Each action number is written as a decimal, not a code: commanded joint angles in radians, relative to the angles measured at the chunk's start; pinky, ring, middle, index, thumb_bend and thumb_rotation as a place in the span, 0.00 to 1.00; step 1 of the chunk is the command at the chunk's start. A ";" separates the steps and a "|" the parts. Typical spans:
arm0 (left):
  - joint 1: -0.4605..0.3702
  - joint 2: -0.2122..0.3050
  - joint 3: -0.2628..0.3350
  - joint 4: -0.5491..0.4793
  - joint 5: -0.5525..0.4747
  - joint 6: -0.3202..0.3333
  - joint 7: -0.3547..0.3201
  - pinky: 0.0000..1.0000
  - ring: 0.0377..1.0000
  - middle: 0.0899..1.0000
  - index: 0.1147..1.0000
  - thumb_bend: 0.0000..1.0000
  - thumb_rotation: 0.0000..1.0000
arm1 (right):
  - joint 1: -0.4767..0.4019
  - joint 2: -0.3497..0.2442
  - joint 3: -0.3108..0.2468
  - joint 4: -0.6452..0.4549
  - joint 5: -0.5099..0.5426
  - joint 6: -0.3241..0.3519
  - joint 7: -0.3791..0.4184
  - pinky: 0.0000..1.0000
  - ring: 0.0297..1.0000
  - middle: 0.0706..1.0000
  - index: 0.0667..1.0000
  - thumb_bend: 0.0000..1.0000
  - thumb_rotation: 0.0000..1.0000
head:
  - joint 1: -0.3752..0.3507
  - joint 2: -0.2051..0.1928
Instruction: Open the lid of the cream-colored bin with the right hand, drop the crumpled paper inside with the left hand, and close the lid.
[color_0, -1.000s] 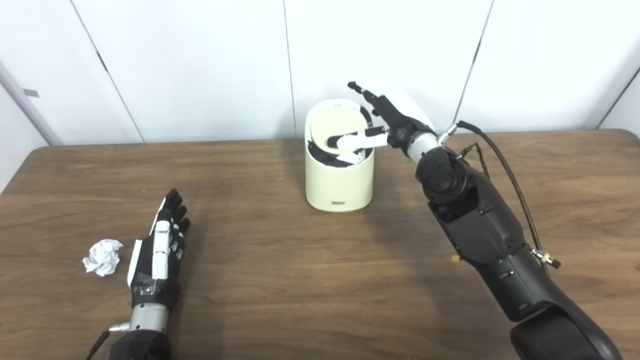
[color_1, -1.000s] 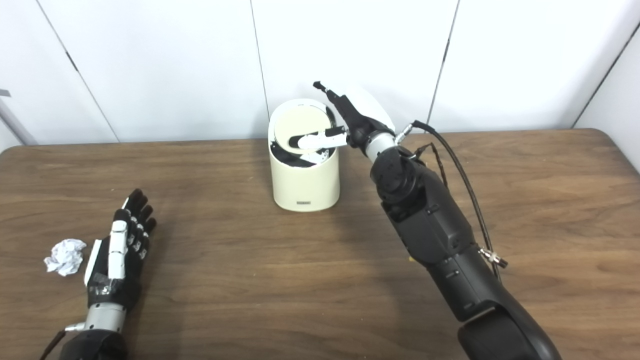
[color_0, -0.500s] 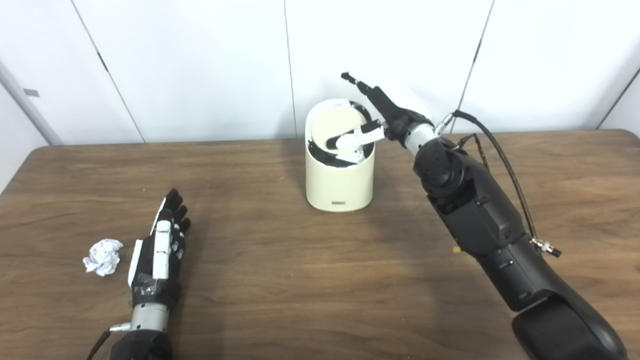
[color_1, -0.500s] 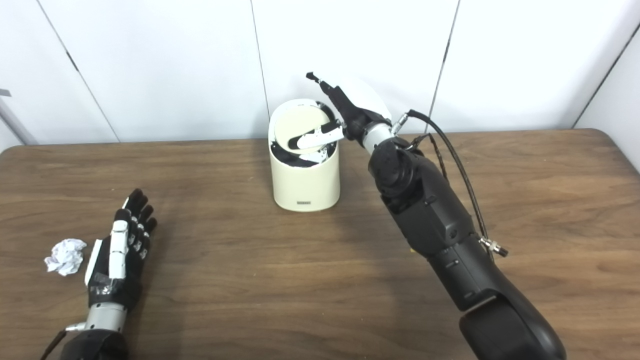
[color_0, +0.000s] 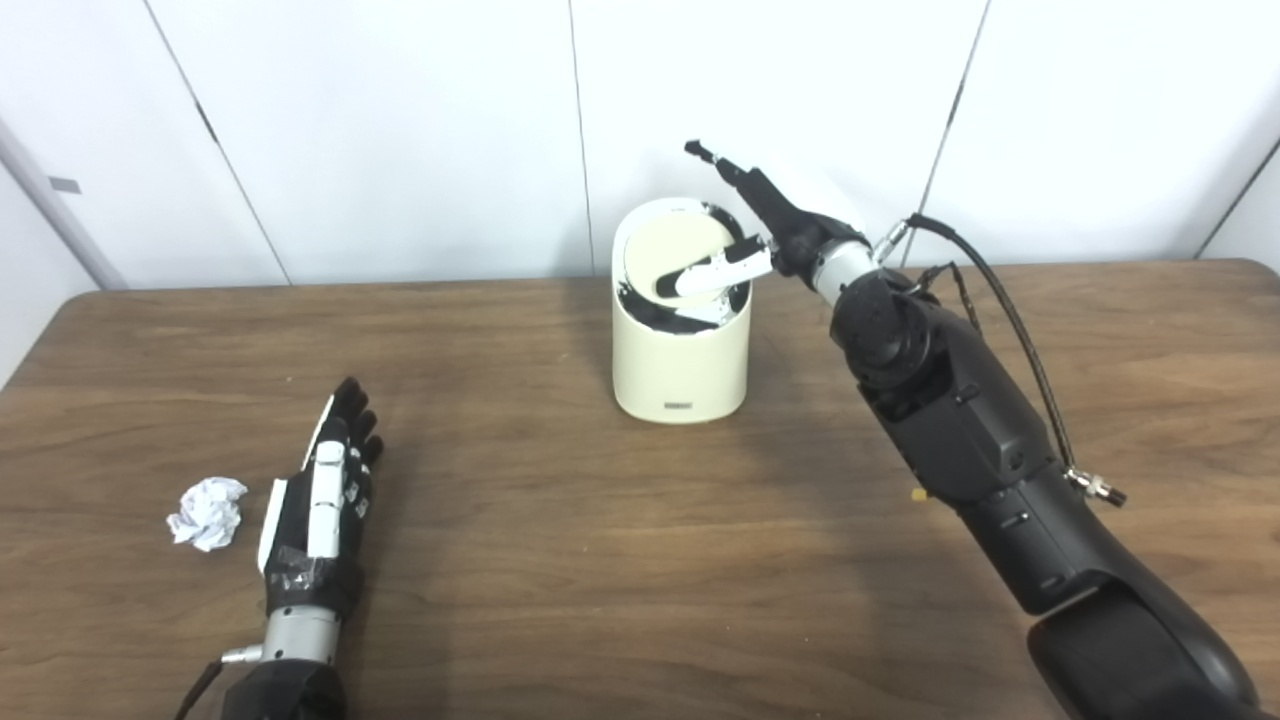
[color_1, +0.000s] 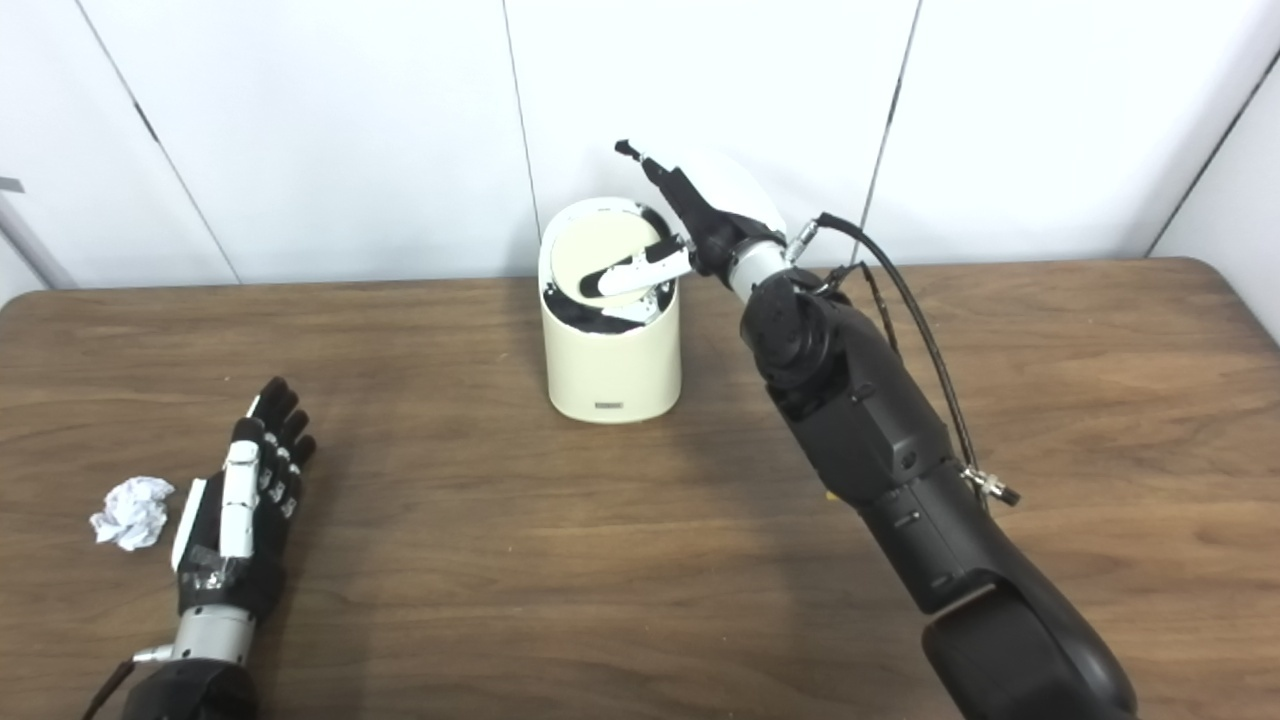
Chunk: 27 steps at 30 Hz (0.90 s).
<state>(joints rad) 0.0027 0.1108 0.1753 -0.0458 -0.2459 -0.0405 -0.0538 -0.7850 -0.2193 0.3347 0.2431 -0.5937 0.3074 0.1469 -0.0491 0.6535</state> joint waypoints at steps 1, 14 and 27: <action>0.007 -0.004 0.001 -0.012 -0.004 -0.031 -0.007 1.00 1.00 0.99 0.98 0.56 0.87 | -0.042 -0.029 -0.005 -0.002 -0.031 -0.004 -0.010 0.87 0.95 0.94 0.94 0.76 0.37 | -0.002 0.001; 0.007 -0.009 -0.002 -0.018 0.000 -0.031 -0.006 1.00 1.00 0.99 0.98 0.57 0.87 | -0.041 -0.054 0.043 0.030 -0.079 -0.036 -0.002 0.92 0.96 0.94 0.94 0.80 0.27 | 0.000 0.003; 0.013 -0.013 -0.002 -0.022 -0.004 -0.029 -0.006 1.00 1.00 1.00 0.99 0.58 0.87 | -0.019 -0.042 0.006 0.013 -0.041 -0.055 -0.024 0.93 0.95 0.93 0.93 0.79 0.32 | 0.003 0.002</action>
<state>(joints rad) 0.0119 0.1012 0.1747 -0.0542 -0.2458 -0.0462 -0.0536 -0.7957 -0.2463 0.3607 0.2659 -0.6289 0.2365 0.1273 -0.0460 0.6535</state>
